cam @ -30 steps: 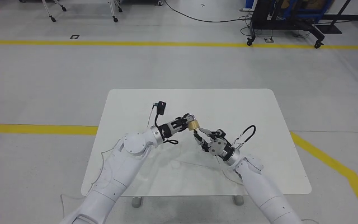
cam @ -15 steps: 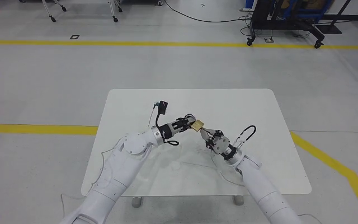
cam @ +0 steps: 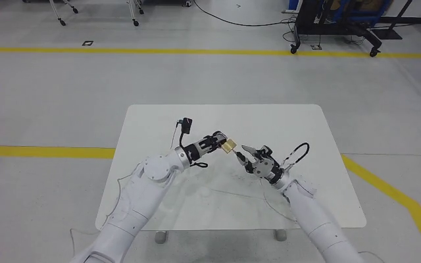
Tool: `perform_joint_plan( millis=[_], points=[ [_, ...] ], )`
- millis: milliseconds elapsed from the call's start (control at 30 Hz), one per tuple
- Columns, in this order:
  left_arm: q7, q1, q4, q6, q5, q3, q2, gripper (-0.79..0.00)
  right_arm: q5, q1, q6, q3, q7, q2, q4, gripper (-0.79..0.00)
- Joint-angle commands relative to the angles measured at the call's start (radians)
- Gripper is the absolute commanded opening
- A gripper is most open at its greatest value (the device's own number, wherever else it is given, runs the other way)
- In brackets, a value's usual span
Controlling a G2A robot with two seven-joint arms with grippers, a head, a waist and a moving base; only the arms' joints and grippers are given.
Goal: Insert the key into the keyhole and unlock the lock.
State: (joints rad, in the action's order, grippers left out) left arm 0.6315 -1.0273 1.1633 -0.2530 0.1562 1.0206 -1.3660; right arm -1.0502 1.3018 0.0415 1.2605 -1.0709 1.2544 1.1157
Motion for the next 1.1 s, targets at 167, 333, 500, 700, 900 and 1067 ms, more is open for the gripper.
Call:
perform_joint_plan(
  millis=[167,333,500,700,900,1067],
  points=[
    [-0.001,0.049,-0.007,0.153,-0.194,-0.081,-0.007,-0.785,0.422,0.246,-0.339,0.317,0.465,-0.065,0.296,0.0],
    [0.049,0.125,-0.051,0.307,-0.308,-0.209,-0.039,-0.785,0.481,0.349,-0.34,0.416,0.587,-0.075,0.414,0.0],
    [0.12,0.238,-0.162,0.406,-0.372,-0.359,-0.1,-0.785,0.481,0.349,-0.34,0.416,0.587,-0.075,0.414,0.0],
    [0.115,0.318,-0.299,0.441,-0.385,-0.458,-0.172,-0.573,0.481,0.349,-0.34,0.416,0.587,-0.075,0.414,0.0],
    [0.113,0.336,-0.329,0.441,-0.365,-0.439,-0.184,0.0,0.481,0.349,-0.34,0.416,0.587,-0.075,0.414,0.0],
    [0.02,0.286,-0.232,0.405,-0.37,-0.343,-0.144,0.0,0.481,0.349,-0.34,0.416,0.587,-0.075,0.414,0.0]
  ],
)
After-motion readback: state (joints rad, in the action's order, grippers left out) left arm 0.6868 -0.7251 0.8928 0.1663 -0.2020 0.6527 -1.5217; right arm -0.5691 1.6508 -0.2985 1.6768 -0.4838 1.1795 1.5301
